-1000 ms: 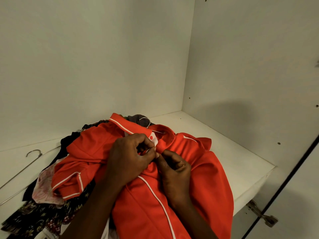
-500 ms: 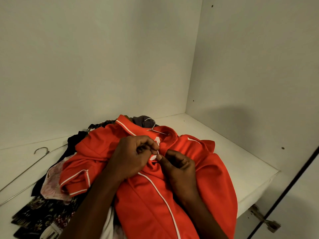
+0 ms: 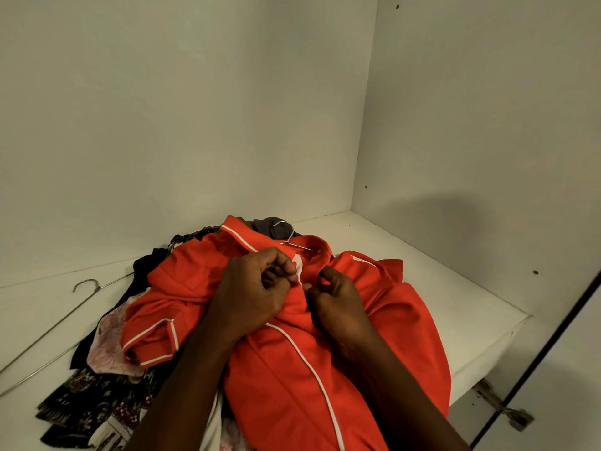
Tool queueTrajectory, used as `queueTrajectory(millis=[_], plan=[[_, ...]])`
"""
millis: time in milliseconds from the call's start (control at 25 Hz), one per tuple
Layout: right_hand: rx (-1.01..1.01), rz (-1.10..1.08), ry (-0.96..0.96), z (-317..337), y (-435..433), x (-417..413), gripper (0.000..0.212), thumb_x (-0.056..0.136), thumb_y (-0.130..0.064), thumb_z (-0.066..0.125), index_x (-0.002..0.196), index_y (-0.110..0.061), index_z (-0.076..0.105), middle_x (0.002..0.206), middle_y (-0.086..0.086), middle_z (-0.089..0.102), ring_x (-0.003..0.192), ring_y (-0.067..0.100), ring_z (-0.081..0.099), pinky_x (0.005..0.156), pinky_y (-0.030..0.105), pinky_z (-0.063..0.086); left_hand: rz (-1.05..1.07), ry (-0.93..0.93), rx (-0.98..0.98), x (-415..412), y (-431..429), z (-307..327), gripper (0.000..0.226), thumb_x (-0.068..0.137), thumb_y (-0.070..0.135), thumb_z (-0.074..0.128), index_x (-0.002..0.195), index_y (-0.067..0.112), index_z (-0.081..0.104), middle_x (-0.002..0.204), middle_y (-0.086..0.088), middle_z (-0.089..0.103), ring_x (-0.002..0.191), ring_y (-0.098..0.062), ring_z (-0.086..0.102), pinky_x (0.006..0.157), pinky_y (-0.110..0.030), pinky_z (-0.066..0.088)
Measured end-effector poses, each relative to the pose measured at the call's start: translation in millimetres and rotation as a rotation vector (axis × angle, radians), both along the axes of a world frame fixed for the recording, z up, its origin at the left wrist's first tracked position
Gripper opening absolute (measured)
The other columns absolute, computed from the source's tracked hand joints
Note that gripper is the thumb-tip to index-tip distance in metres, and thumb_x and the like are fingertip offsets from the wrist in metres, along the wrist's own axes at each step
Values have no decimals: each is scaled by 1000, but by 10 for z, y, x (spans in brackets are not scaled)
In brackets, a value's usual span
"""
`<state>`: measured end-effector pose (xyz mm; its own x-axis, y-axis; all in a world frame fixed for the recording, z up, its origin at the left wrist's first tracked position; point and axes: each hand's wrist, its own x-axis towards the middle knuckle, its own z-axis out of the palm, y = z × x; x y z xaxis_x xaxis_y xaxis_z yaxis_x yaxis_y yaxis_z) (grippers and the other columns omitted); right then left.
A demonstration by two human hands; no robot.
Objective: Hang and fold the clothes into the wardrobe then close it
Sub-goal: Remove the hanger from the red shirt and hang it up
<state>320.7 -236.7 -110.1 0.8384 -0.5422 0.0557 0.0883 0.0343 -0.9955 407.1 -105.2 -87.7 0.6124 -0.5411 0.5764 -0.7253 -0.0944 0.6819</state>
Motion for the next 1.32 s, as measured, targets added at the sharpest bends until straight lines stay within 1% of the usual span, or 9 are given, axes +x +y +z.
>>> queueTrajectory(millis=[120, 320, 440, 600, 760, 920, 1000, 1200, 1320], plan=[[44, 16, -48, -24, -8, -54, 19, 98, 9, 49, 86, 0, 60, 57, 10, 50, 36, 7, 38, 37, 17, 28, 11, -18, 34, -4, -4, -4, 13, 79, 17, 65, 89, 20, 74, 81, 10, 76, 76, -6, 74, 71, -28, 62], [219, 143, -60, -34, -162, -172, 27, 99, 10, 45, 92, -7, 64, 64, 6, 72, 57, 14, 68, 52, 21, 52, 1, -17, 41, -30, 12, 35, 2, 87, 21, 76, 86, 21, 74, 77, 10, 76, 73, -8, 74, 68, -29, 62], [60, 176, -122, -70, -125, -165, 12, 96, 3, 62, 89, -5, 68, 64, 3, 67, 54, 9, 58, 50, 19, 46, -20, -11, 80, -56, 16, 35, 18, 80, 41, 78, 88, 26, 74, 81, 13, 76, 77, -7, 74, 71, -30, 62], [-126, -35, -41, -165, -94, -47, 26, 80, 15, 63, 75, -10, 62, 62, 8, 62, 55, 16, 52, 49, 28, 40, 60, -98, 200, -93, -19, 10, 35, 67, 60, 77, 90, 33, 72, 85, 23, 73, 79, -1, 71, 71, -28, 58], [-456, -152, -8, -212, 4, -41, 21, 84, -5, 72, 70, -15, 59, 60, 2, 62, 53, 5, 51, 50, 24, 39, 122, -124, 235, -78, -60, -10, 24, 72, 51, 68, 88, 33, 73, 78, 23, 71, 72, 0, 67, 67, -34, 57], [-221, -3, -208, -248, 1, -170, 11, 90, 0, 69, 91, -10, 71, 80, 5, 74, 69, 11, 68, 64, 25, 53, 172, -145, 196, -37, -72, -22, 6, 87, 35, 68, 88, 33, 63, 74, 16, 68, 70, -1, 67, 66, -31, 56], [-186, 6, -226, -262, -13, -170, 11, 88, -1, 74, 93, -11, 72, 85, 6, 76, 76, 15, 71, 71, 28, 56, 140, -72, 153, -13, -65, -16, 17, 89, 23, 75, 89, 34, 62, 75, 16, 69, 71, -1, 68, 65, -26, 54], [-232, 13, -233, -267, 19, -146, 8, 93, -8, 72, 85, -10, 69, 75, 1, 70, 67, 11, 63, 61, 28, 49, 109, -22, 93, -66, -59, -8, 25, 87, 16, 79, 92, 34, 63, 80, 20, 72, 71, -1, 71, 66, -22, 53], [-102, 43, -250, -195, 11, -203, 17, 91, -17, 73, 87, -2, 66, 74, 14, 69, 64, 18, 61, 58, 31, 48, 96, -22, 50, -92, -56, 8, 17, 86, 21, 80, 95, 31, 69, 82, 20, 74, 73, -2, 72, 67, -27, 58]])
